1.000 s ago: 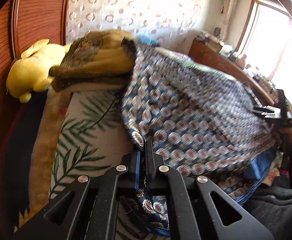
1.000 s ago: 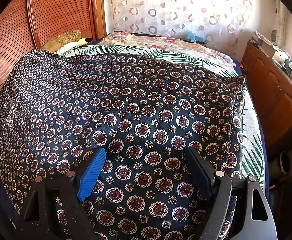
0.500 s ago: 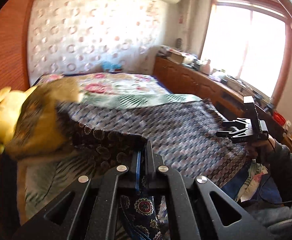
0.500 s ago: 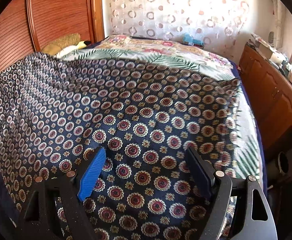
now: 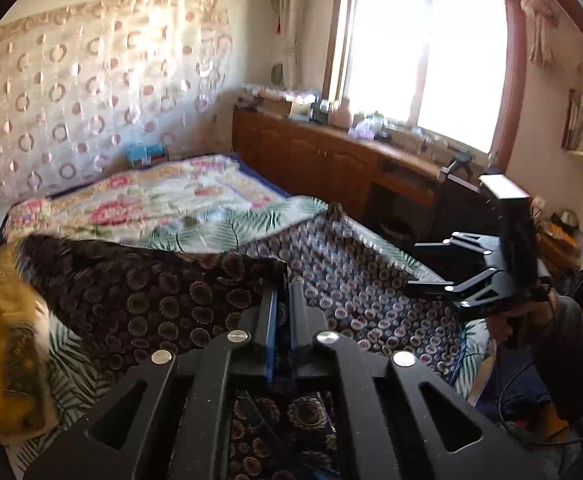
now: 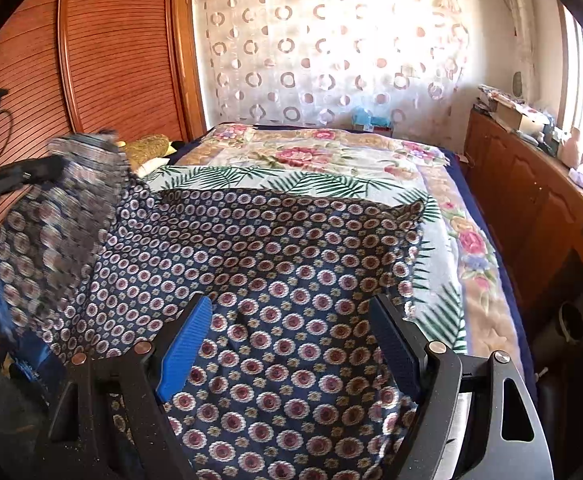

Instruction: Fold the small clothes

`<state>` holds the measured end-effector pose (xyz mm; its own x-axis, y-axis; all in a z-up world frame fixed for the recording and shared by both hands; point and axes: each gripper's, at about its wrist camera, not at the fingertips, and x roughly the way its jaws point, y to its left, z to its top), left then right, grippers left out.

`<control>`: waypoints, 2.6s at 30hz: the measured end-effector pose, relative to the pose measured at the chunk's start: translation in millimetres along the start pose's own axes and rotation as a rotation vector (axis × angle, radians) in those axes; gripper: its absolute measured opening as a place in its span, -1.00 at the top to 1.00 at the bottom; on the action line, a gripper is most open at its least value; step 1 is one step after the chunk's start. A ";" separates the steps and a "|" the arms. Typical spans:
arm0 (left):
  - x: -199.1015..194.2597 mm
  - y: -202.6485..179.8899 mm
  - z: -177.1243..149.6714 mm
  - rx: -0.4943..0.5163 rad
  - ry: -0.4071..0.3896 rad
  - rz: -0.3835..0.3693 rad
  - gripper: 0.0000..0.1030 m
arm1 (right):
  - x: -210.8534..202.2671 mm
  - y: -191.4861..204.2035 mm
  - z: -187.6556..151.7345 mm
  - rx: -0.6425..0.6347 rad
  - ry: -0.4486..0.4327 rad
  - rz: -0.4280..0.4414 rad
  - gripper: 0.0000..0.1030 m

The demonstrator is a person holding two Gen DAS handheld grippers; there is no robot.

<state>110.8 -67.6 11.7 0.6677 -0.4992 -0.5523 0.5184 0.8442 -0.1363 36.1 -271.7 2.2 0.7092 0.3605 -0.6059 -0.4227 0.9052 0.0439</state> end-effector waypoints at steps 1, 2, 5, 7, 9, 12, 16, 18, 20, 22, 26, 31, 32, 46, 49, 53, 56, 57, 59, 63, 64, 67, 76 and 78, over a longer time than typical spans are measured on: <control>1.2 0.9 -0.1 -0.006 0.008 -0.001 0.54 | 0.6 3.5 -0.9 -0.004 0.002 0.006 -0.59; 1.5 3.5 -2.5 -0.011 0.014 0.006 0.41 | 1.7 4.5 -0.9 -0.008 0.003 0.015 -0.59; -3.3 5.3 -6.1 0.001 0.009 0.029 -0.03 | 8.9 14.0 -1.1 -0.014 0.007 0.046 -0.59; -6.8 8.1 -9.3 -0.005 0.005 0.053 -0.58 | 11.5 22.1 -0.3 -0.017 0.008 0.067 -0.59; -12.8 14.7 -13.8 -0.022 -0.007 0.070 -0.60 | 18.5 28.1 2.8 -0.014 0.010 0.088 -0.59; -19.8 25.4 -20.9 -0.052 -0.010 0.102 -0.60 | 28.3 41.6 7.6 -0.026 0.014 0.112 -0.59; -25.8 34.8 -33.8 -0.072 0.002 0.158 -0.60 | 51.7 56.9 17.8 -0.057 0.030 0.147 -0.59; -27.5 39.1 -38.4 -0.079 0.006 0.175 -0.60 | 64.4 65.9 23.5 -0.069 0.045 0.164 -0.59; -30.3 43.0 -42.9 -0.087 0.005 0.191 -0.61 | 77.6 72.0 29.7 -0.077 0.065 0.179 -0.57; -32.7 46.5 -47.1 -0.092 0.004 0.201 -0.60 | 88.0 75.6 35.1 -0.090 0.082 0.186 -0.57; -34.0 50.7 -55.0 -0.103 0.005 0.232 -0.60 | 115.9 83.7 48.0 -0.122 0.132 0.196 -0.48; -34.0 55.0 -61.4 -0.127 0.006 0.230 -0.60 | 149.1 94.7 55.3 -0.156 0.206 0.194 -0.38; -34.1 56.0 -62.3 -0.132 0.006 0.230 -0.60 | 155.7 96.1 55.4 -0.162 0.224 0.194 -0.27; -36.2 60.6 -72.9 -0.164 0.012 0.228 -0.60 | 158.1 109.5 51.4 -0.220 0.170 0.242 0.92; -34.8 59.2 -74.8 -0.163 0.015 0.224 -0.61 | 139.6 94.4 46.7 -0.183 0.125 0.227 0.93; -29.7 54.0 -75.3 -0.159 0.025 0.212 -0.61 | 125.1 74.6 39.0 -0.143 0.105 0.205 0.93; -27.8 48.5 -74.9 -0.150 0.029 0.201 -0.61 | 114.0 58.4 30.3 -0.117 0.092 0.165 0.93; -26.8 46.4 -74.8 -0.147 0.031 0.196 -0.60 | 110.4 52.8 27.2 -0.106 0.087 0.154 0.93; -25.1 43.4 -74.2 -0.143 0.035 0.191 -0.61 | 100.4 40.2 20.3 -0.085 0.072 0.118 0.93; -21.4 38.0 -71.9 -0.138 0.041 0.178 -0.61 | 76.2 15.6 7.5 -0.042 0.037 0.035 0.93; -20.7 37.2 -71.2 -0.137 0.042 0.175 -0.61 | 70.7 7.8 4.0 -0.026 0.032 0.021 0.93; -18.1 34.1 -69.3 -0.130 0.048 0.166 -0.61 | 53.2 -8.3 -4.7 0.004 0.015 -0.021 0.93; -3.0 21.6 -61.7 -0.100 0.067 0.146 -0.60 | 4.5 -16.9 -33.5 0.068 -0.023 -0.154 0.93; -0.2 19.9 -62.4 -0.099 0.072 0.140 -0.60 | -1.5 -10.9 -41.0 0.082 -0.036 -0.158 0.93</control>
<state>87.6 -38.5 -42.2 0.6880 -0.3628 -0.6286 0.3654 0.9215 -0.1319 16.5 -291.4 -29.9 0.7834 0.2187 -0.5818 -0.2581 0.9660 0.0156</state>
